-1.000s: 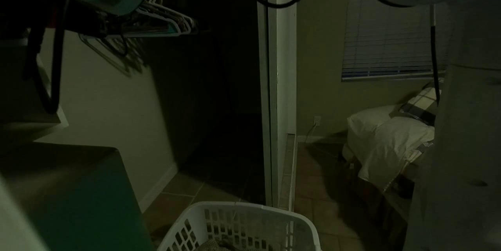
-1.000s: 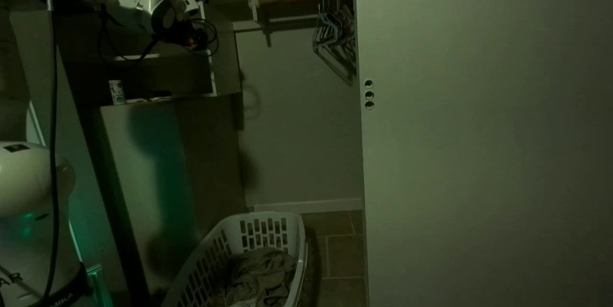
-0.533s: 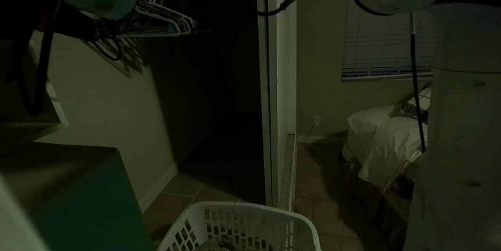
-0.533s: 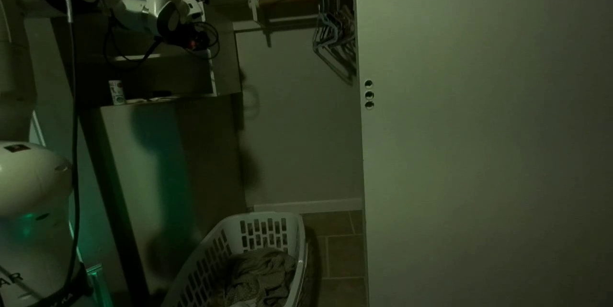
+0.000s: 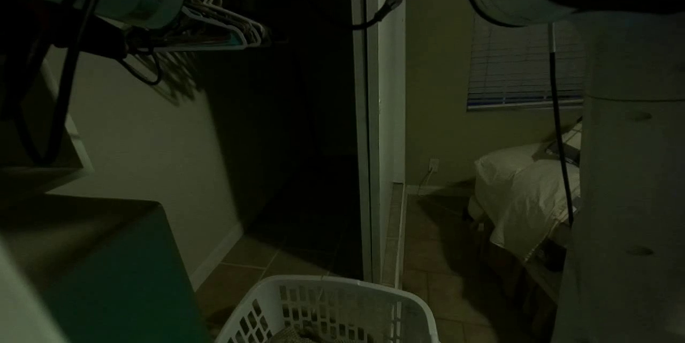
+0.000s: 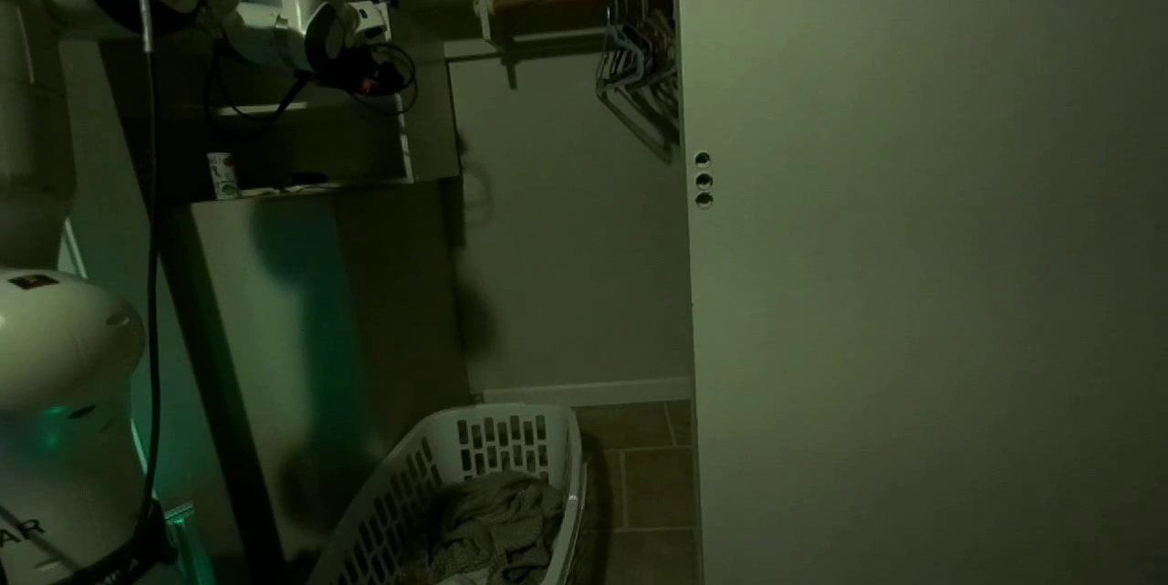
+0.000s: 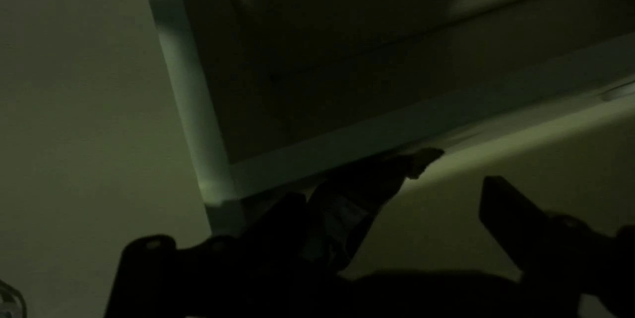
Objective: Move the black object to the lower shelf
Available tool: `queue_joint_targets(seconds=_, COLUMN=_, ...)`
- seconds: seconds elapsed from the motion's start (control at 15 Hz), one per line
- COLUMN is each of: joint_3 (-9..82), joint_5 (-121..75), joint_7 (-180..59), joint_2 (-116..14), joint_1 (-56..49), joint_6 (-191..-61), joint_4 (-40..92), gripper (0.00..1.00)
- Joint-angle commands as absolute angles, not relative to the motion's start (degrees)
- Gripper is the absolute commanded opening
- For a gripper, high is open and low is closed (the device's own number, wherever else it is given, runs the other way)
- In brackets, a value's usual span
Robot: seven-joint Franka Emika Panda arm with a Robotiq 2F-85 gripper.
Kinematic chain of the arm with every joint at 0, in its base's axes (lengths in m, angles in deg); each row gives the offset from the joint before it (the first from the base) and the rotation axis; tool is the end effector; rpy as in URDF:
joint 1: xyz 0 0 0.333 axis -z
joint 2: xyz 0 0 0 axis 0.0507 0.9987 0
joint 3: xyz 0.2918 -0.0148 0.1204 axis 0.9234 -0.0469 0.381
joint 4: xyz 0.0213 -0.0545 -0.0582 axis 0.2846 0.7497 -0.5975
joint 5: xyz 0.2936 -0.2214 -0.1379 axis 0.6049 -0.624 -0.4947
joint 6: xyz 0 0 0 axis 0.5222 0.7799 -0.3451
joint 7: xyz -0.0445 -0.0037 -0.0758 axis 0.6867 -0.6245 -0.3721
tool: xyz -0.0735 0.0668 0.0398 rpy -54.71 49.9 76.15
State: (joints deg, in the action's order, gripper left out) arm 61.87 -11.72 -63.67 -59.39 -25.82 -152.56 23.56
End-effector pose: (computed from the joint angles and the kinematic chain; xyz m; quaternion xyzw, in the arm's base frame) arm 0.4836 0.4358 0.6950 -0.8223 -0.2120 -0.4359 0.2982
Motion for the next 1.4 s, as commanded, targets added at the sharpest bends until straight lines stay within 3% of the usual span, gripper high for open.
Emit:
queue_joint_targets(seconds=0.0, joint_3=60.28, joint_5=-15.41, joint_7=-66.69, joint_2=-56.16, joint_1=-26.51, joint_6=-150.89, joint_4=20.04, gripper=0.68)
queue_joint_targets(seconds=0.53, joint_3=59.48, joint_5=-16.59, joint_7=-69.88, joint_2=-56.42, joint_1=-26.38, joint_6=-148.45, joint_4=19.69, gripper=0.1)
queue_joint_targets(seconds=0.67, joint_3=59.48, joint_5=-15.92, joint_7=-70.07, joint_2=-56.4, joint_1=-26.25, joint_6=-147.92, joint_4=19.44, gripper=0.0)
queue_joint_targets(seconds=1.33, joint_3=62.74, joint_5=-1.84, joint_7=-59.54, joint_2=-56.82, joint_1=-24.35, joint_6=-148.81, joint_4=19.1, gripper=0.0)
